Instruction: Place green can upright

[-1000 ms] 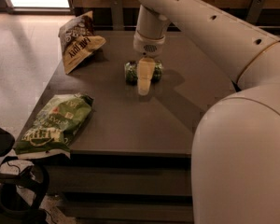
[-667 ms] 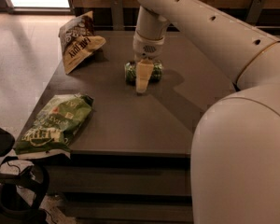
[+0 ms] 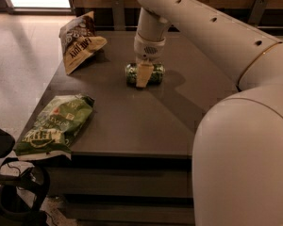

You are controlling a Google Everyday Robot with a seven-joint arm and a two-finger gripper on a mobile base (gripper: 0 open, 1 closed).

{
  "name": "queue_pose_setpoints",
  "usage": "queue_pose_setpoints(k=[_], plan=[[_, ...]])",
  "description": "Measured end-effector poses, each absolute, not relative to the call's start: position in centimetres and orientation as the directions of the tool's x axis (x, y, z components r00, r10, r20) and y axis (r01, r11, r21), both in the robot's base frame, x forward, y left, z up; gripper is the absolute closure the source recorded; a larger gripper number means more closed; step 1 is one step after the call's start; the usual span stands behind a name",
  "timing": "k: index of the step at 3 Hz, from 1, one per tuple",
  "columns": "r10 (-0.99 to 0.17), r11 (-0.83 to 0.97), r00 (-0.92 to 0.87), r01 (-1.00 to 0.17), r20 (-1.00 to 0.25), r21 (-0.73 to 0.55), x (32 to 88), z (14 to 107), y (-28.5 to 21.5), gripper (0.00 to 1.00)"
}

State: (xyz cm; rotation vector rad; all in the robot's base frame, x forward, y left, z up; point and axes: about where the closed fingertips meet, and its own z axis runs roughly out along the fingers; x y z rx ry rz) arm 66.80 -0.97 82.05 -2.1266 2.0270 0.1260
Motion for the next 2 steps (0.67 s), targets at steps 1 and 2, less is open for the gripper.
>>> queue_pose_setpoints(k=[1,2], plan=[[-0.978,-0.039,0.056,-0.996,-0.200,-0.086,66.87,82.03,-0.89,1.00],[-0.978,-0.039,0.056,-0.996,-0.200,-0.086,66.87,82.08,-0.89,1.00]])
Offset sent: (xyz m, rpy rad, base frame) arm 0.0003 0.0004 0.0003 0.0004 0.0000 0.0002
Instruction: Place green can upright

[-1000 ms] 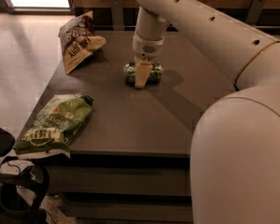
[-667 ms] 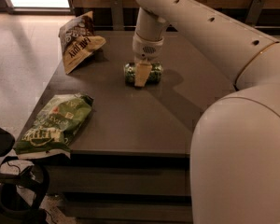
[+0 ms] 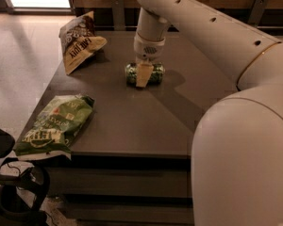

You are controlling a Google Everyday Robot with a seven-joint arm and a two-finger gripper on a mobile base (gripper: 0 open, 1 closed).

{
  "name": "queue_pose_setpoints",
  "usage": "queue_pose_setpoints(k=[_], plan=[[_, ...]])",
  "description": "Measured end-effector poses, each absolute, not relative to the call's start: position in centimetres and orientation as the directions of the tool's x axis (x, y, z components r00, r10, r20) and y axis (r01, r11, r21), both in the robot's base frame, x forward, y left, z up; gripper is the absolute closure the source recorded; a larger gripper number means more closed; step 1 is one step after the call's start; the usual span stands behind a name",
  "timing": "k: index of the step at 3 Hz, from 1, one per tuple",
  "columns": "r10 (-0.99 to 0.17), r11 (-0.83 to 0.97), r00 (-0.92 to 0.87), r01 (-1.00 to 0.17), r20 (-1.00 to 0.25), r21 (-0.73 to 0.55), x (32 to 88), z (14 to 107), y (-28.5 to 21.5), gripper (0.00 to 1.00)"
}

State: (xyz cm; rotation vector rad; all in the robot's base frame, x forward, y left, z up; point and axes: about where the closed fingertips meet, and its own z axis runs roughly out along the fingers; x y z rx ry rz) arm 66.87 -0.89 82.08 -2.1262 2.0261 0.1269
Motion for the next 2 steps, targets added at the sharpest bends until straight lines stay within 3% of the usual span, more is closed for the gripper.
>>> queue_pose_setpoints(k=[2], plan=[[-0.978,-0.037,0.054,-0.995,-0.203,-0.088,66.90,82.18,-0.97,1.00]])
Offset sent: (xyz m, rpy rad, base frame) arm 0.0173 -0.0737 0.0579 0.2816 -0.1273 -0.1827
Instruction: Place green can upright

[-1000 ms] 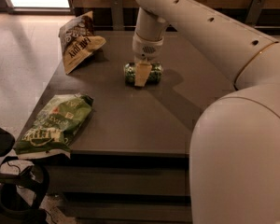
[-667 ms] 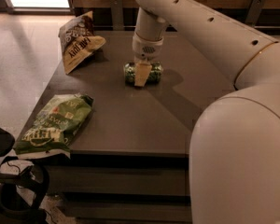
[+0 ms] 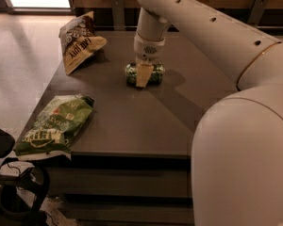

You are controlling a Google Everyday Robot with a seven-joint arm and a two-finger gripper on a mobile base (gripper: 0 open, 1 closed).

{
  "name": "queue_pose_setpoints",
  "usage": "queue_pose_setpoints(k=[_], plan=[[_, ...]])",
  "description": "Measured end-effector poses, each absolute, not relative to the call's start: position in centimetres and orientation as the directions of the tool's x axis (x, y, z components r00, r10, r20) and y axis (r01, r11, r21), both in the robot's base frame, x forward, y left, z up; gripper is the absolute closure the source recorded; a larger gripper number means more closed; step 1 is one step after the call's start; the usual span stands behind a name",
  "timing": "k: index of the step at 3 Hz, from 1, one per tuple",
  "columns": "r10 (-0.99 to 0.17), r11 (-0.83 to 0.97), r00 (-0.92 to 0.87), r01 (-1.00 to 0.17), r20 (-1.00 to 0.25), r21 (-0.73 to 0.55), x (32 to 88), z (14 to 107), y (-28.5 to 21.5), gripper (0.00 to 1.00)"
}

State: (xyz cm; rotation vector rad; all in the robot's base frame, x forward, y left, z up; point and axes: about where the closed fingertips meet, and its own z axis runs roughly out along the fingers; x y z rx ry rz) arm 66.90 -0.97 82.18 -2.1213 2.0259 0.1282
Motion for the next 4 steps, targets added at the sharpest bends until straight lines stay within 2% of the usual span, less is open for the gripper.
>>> queue_pose_setpoints(k=[2,4], plan=[[-0.904,0.162,-0.067,-0.968,-0.421,-0.193,69.0,87.2,-7.3,1.00],[-0.754,0.325,-0.106,-0.918,-0.649,-0.228,70.4,90.1,-11.1,1.00]])
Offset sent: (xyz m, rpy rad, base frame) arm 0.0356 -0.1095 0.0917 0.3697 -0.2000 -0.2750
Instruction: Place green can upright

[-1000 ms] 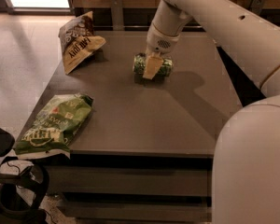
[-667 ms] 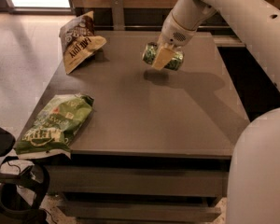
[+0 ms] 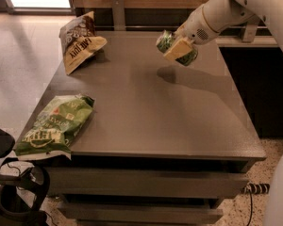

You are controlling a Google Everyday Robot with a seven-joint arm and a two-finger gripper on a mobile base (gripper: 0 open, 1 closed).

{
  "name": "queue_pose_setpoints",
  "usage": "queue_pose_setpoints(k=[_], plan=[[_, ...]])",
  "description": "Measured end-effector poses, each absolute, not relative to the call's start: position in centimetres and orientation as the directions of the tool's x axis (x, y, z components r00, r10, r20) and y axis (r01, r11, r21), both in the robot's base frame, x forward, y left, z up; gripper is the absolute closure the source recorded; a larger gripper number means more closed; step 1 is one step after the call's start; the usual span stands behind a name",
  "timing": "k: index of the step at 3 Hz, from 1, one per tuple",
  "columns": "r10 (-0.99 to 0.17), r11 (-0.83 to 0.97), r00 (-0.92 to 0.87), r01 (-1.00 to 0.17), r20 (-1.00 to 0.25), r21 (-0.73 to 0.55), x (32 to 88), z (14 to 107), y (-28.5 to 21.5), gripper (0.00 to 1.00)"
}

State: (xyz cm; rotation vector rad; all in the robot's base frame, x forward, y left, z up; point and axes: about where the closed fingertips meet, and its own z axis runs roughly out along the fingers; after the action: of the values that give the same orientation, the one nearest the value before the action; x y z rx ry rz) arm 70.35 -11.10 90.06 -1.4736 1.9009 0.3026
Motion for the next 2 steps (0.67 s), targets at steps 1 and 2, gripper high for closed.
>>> queue_pose_setpoints(k=[1,2], plan=[[-0.664,0.396,-0.089,-0.884,-0.743,-0.248,70.6,91.4,-11.7,1.00],[-0.593,0.451,-0.057,-0.849,-0.803,-0.273,70.5,92.7,-11.9,1.00]])
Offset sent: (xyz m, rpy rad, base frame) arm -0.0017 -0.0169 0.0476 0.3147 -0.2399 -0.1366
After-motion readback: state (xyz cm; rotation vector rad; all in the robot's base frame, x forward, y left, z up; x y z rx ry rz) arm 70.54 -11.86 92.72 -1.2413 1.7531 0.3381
